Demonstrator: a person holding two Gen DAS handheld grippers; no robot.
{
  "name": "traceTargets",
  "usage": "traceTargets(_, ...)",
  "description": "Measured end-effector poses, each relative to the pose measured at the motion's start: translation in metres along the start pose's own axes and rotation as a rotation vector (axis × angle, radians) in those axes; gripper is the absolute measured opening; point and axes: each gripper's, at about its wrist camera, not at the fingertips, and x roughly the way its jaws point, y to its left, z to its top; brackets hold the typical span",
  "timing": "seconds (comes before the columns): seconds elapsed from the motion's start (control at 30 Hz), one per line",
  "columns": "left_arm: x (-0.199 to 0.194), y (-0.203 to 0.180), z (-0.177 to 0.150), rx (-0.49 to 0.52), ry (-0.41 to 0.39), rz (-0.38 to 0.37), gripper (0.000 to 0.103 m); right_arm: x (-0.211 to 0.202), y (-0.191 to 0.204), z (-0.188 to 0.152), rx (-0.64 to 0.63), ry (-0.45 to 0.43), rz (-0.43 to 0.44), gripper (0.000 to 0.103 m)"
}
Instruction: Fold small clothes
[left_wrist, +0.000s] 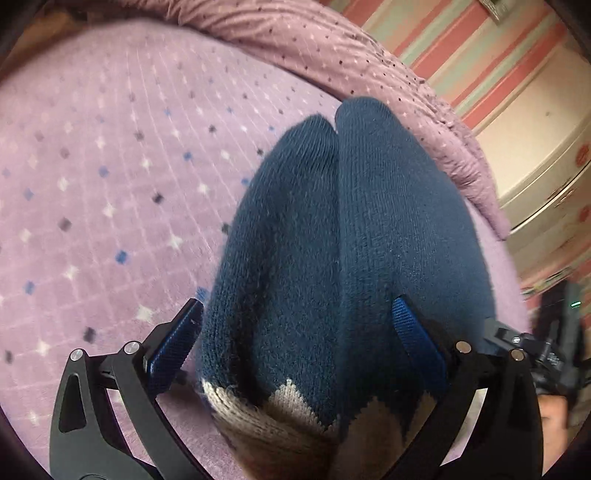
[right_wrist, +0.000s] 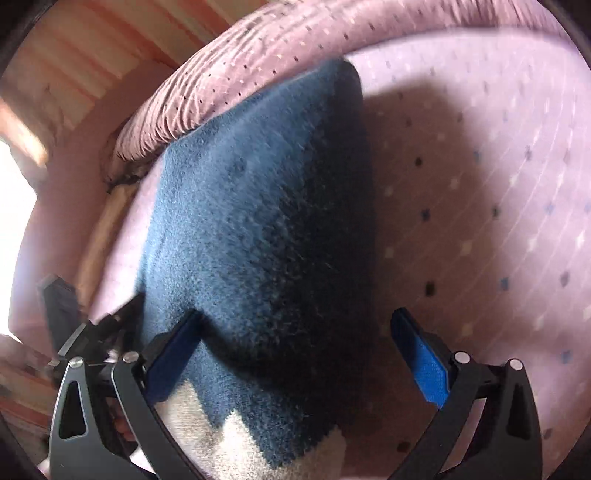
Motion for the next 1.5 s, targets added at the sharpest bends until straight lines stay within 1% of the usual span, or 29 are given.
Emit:
traceTargets(0.03,0.003,0.005,0.001,-0.026,0.017,-0.031,0.100,0.002,-0.003,0.000,0.014,0.008,0.021,0.101)
traceTargets(0.13,0.006,0.001,0.001,-0.014,0.032,-0.054,0.100,0.008,-0.008,-0.001,0.053,0.023,0.065,0.101)
traceTargets(0.2,0.009,0.002,0.003,-0.050,0.053,-0.098,0.100,0.013,-0.011,-0.003,0.092,0.031,0.094,0.101)
traceTargets(0.23,0.011,0.004,0.004,-0.076,0.065,-0.132,0.099,0.015,-0.011,-0.004,0.108,0.037,0.103,0.101)
traceTargets(0.27,0.012,0.003,0.005,-0.080,0.074,-0.151,0.099,0.015,-0.011,-0.004,0.110,0.034,0.105,0.101)
traceTargets(0.37,0.017,-0.002,0.005,-0.056,0.120,-0.196,0.098,0.016,-0.011,-0.006,0.116,0.044,0.121,0.101)
traceTargets(0.47,0.022,0.001,0.005,-0.077,0.154,-0.250,0.097,0.018,-0.012,-0.005,0.123,0.053,0.130,0.101)
traceTargets(0.53,0.022,0.003,0.006,-0.085,0.165,-0.272,0.094,0.019,-0.010,-0.004,0.126,0.054,0.133,0.101)
traceTargets(0.63,0.020,0.007,0.003,-0.101,0.177,-0.308,0.083,0.018,-0.010,-0.005,0.120,0.050,0.133,0.100)
traceTargets(0.7,0.019,0.009,0.000,-0.101,0.171,-0.323,0.068,0.019,-0.010,-0.004,0.114,0.050,0.143,0.097)
traceTargets(0.73,0.017,0.010,-0.001,-0.102,0.165,-0.326,0.066,0.019,-0.009,-0.005,0.114,0.049,0.143,0.097)
traceTargets(0.8,0.015,0.008,-0.003,-0.096,0.155,-0.318,0.058,0.018,-0.007,-0.004,0.106,0.046,0.137,0.095)
traceTargets(0.87,0.014,0.006,-0.002,-0.099,0.151,-0.311,0.054,0.017,-0.004,-0.004,0.097,0.040,0.129,0.092)
traceTargets(0.9,0.014,0.005,0.000,-0.105,0.153,-0.308,0.052,0.014,-0.002,-0.004,0.086,0.034,0.125,0.086)
traceTargets(0.93,0.012,0.003,0.000,-0.117,0.154,-0.308,0.051,0.012,-0.001,-0.004,0.077,0.025,0.129,0.084)
traceTargets(1.0,0.010,0.001,0.003,-0.115,0.153,-0.302,0.048,0.007,-0.001,-0.003,0.063,0.007,0.149,0.069)
traceTargets(1.03,0.007,-0.004,0.003,-0.103,0.144,-0.293,0.048,0.003,-0.001,-0.003,0.051,-0.003,0.160,0.066)
traceTargets(1.1,0.005,-0.013,0.003,-0.086,0.131,-0.282,0.046,-0.001,0.001,-0.002,0.031,-0.008,0.151,0.062)
traceTargets(1.23,-0.003,-0.027,0.003,-0.048,0.117,-0.277,0.045,-0.014,0.009,0.002,0.001,-0.034,0.133,0.059)
traceTargets(1.37,-0.007,-0.052,0.000,-0.013,0.113,-0.285,0.044,-0.042,0.013,0.007,-0.034,-0.062,0.127,0.058)
traceTargets(1.43,-0.003,-0.068,-0.004,0.003,0.119,-0.299,0.044,-0.064,0.005,0.007,-0.043,-0.077,0.116,0.058)
traceTargets(1.5,0.001,-0.092,-0.012,0.032,0.131,-0.317,0.044,-0.088,-0.008,0.004,-0.048,-0.091,0.103,0.058)
